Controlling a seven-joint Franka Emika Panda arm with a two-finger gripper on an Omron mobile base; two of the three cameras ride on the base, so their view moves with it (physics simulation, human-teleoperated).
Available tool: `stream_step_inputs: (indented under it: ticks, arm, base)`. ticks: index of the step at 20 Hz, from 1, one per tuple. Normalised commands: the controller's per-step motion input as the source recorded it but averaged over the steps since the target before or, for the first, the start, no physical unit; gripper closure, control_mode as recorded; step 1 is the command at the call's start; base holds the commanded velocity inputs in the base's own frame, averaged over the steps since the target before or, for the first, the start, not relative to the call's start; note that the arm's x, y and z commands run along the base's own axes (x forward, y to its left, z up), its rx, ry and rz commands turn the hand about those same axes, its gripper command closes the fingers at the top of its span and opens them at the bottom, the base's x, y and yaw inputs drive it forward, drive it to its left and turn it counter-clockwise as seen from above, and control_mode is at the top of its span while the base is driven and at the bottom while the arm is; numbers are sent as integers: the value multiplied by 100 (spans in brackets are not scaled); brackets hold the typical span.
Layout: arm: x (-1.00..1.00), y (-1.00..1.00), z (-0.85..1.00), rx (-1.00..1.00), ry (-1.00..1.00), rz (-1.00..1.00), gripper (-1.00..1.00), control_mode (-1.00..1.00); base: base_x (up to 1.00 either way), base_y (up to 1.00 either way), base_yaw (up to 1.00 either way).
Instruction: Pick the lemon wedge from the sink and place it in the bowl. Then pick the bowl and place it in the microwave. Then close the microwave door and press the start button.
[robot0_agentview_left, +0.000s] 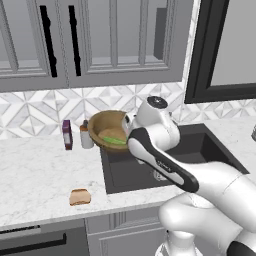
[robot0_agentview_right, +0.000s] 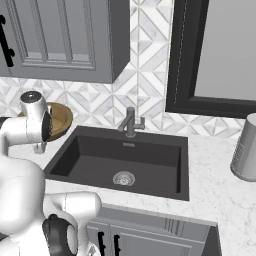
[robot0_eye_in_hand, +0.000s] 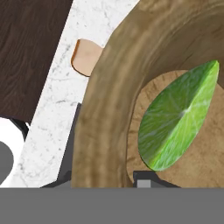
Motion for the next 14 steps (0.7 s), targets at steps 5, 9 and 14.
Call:
stream_step_inputs:
  ticks: [5, 9, 14]
  arm:
    - [0, -62, 36, 3, 2, 0, 100, -100]
    - [0, -49, 42, -6, 0, 0, 100, -100]
    - [0, -40, 61, -1, 0, 0, 100, -100]
  base:
    - [0, 0, 0]
    - [0, 0, 0]
    - [0, 0, 0]
